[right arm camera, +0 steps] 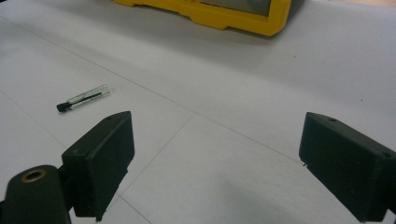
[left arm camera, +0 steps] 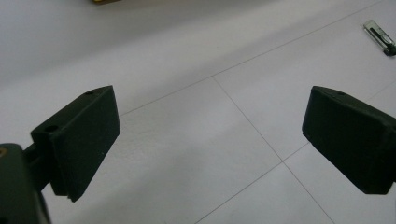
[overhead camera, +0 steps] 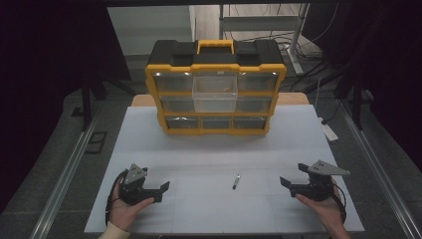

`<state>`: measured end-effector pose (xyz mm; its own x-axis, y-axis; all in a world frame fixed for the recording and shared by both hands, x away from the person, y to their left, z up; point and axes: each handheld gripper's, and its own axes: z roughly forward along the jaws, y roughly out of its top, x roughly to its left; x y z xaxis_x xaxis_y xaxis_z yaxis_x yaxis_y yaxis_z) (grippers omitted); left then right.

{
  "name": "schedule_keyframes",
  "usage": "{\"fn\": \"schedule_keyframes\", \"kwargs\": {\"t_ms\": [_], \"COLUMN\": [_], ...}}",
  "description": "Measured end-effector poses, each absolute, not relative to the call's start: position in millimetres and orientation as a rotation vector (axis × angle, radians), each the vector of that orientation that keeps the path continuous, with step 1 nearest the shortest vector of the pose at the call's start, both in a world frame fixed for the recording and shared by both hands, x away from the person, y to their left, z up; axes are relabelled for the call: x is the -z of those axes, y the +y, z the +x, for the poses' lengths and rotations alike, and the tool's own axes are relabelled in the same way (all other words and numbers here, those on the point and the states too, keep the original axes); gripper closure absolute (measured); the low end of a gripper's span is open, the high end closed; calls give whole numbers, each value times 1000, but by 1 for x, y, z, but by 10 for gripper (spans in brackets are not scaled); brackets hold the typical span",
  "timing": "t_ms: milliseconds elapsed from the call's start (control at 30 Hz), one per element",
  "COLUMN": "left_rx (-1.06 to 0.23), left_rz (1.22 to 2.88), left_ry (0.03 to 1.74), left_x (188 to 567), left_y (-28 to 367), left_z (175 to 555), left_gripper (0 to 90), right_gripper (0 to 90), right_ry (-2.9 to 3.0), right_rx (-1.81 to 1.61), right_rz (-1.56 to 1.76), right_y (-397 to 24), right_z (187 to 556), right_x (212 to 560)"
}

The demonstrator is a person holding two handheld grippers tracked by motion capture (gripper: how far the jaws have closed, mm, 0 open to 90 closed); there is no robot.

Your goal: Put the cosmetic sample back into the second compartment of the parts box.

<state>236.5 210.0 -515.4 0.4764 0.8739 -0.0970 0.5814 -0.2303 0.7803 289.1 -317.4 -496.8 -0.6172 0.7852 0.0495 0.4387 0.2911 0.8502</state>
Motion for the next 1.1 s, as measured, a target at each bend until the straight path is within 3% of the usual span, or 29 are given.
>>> {"fn": "schedule_keyframes", "kwargs": {"t_ms": [1100], "left_rx": [-477], "left_rz": [1957], "left_ry": [1186], "left_x": [519], "left_y": [210], "left_z": [238], "left_gripper": [54], "right_gripper": [104], "right_ry": [2235], "right_rx": [-1197], "right_rz": [1105], "right_y": [-312], "right_z": [292], "right_x": [500]}}
